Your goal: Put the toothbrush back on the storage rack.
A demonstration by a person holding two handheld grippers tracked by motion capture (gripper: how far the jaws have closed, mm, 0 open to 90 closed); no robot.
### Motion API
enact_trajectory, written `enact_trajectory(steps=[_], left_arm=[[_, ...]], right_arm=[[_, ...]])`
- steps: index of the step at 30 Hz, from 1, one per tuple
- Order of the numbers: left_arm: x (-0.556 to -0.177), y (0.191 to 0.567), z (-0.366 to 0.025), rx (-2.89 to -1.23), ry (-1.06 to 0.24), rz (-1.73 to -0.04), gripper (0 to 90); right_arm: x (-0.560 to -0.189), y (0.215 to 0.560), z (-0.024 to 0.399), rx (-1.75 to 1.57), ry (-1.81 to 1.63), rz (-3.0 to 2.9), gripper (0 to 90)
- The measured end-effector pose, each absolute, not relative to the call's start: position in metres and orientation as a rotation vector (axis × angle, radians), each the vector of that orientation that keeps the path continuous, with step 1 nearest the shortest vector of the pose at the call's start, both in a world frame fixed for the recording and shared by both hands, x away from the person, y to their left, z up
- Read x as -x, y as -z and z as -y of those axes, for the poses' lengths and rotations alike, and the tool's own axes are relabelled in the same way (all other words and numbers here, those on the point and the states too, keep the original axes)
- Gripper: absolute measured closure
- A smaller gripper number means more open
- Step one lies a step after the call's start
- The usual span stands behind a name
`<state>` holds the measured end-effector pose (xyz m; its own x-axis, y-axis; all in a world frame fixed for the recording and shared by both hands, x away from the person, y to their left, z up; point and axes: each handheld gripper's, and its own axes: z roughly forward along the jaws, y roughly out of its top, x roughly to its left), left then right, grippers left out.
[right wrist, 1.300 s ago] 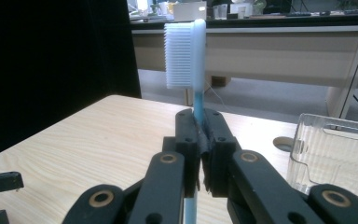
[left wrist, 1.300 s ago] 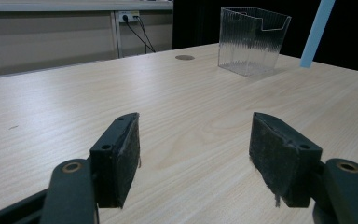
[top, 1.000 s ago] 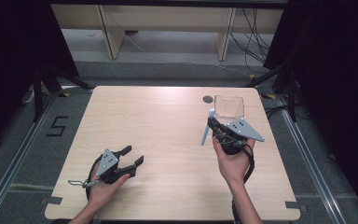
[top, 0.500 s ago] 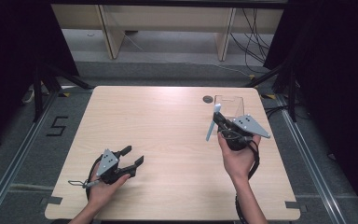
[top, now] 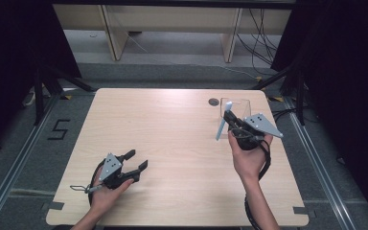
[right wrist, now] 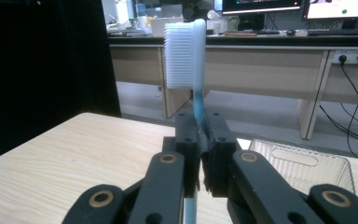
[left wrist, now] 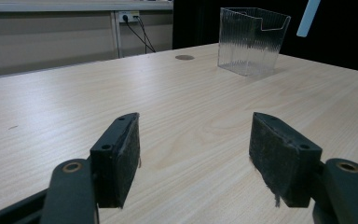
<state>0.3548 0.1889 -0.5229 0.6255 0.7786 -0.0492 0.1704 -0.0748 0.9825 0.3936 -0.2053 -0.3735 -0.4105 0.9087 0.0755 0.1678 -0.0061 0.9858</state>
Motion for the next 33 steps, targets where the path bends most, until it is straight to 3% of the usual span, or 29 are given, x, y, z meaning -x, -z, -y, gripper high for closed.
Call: enact_trajectory(steps=[33], left_arm=[[-0.355,0.523,-0.189,-1.593,-0.601,-0.805,33.2]], right_arm=[[-0.407,0.354,0.228,-1.152,-1.438,-1.543,86.3]])
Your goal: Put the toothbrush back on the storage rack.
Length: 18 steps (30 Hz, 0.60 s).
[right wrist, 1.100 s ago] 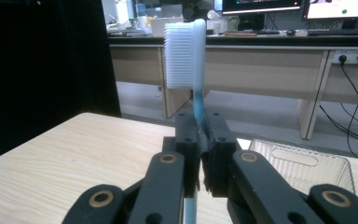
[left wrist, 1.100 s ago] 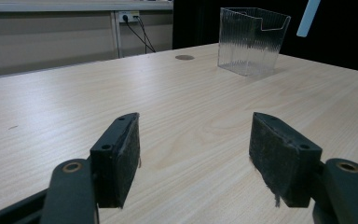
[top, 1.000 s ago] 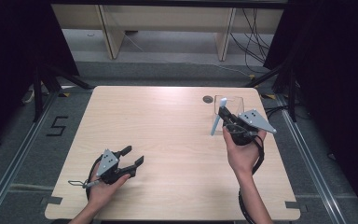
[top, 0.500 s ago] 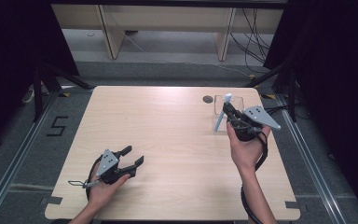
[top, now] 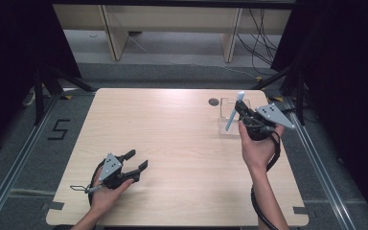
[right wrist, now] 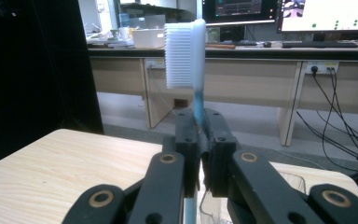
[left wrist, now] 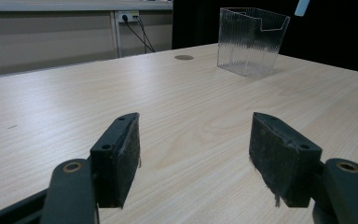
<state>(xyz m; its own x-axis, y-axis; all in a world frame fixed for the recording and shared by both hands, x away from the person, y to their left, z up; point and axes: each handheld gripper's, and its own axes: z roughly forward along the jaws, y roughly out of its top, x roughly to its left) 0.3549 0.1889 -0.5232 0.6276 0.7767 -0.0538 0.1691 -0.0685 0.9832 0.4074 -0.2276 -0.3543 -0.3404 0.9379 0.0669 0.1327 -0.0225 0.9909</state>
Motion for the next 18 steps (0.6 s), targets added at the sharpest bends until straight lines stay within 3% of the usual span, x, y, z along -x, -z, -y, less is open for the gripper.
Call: enact_trajectory(steps=[18], left_arm=[[-0.3550,0.5231,-0.1889,-1.594,-0.602,-0.806,33.4]], right_arm=[[-0.4151,0.3483,0.2385,-1.157,-1.413,-1.510,86.3]])
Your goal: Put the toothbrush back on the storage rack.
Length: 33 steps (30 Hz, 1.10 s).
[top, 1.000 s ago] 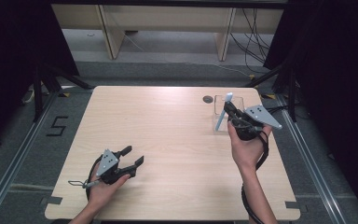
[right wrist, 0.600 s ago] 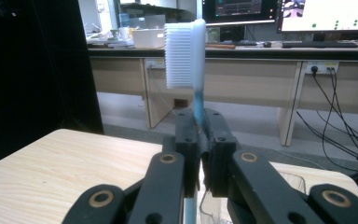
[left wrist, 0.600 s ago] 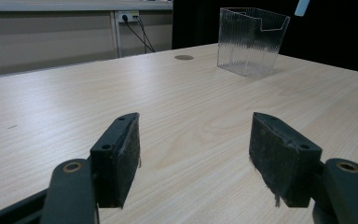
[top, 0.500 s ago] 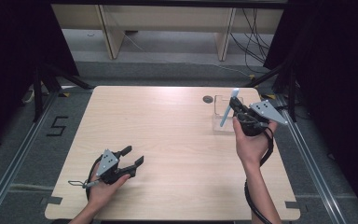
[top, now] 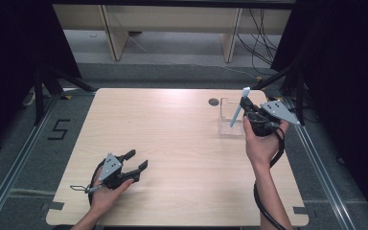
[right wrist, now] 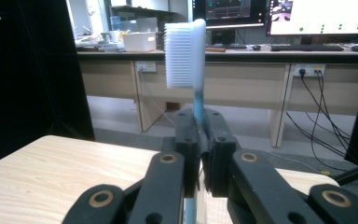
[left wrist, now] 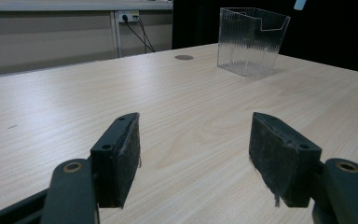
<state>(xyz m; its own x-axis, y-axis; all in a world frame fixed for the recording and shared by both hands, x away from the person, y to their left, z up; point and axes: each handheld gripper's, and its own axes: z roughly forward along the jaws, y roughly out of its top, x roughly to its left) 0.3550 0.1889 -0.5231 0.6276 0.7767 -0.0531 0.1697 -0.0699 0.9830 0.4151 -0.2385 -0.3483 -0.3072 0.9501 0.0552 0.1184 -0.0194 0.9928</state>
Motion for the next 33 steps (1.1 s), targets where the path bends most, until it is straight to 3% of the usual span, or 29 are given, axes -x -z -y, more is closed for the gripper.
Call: enact_trajectory(steps=[33], left_arm=[[-0.355,0.523,-0.189,-1.594,-0.600,-0.809,33.6]], right_arm=[[-0.446,0.353,0.268,-1.221,-1.320,-1.424,86.3]])
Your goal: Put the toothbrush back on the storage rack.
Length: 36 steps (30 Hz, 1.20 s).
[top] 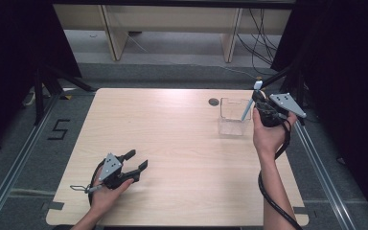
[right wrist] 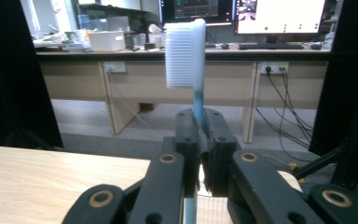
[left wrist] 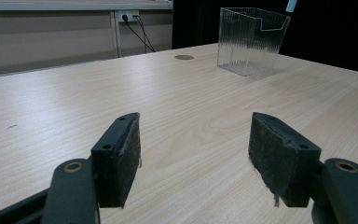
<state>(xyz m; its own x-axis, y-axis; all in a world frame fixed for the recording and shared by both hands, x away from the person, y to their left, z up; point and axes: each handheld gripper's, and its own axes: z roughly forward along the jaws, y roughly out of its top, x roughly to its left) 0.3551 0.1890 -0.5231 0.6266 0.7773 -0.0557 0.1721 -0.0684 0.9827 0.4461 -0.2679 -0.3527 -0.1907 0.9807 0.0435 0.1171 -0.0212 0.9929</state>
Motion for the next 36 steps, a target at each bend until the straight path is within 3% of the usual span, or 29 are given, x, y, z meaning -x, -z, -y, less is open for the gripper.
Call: enact_trajectory(steps=[36], left_arm=[[-0.355,0.523,-0.189,-1.588,-0.596,-0.811,33.6]], right_arm=[[-0.465,0.363,0.281,-1.258,-1.262,-1.386,86.2]])
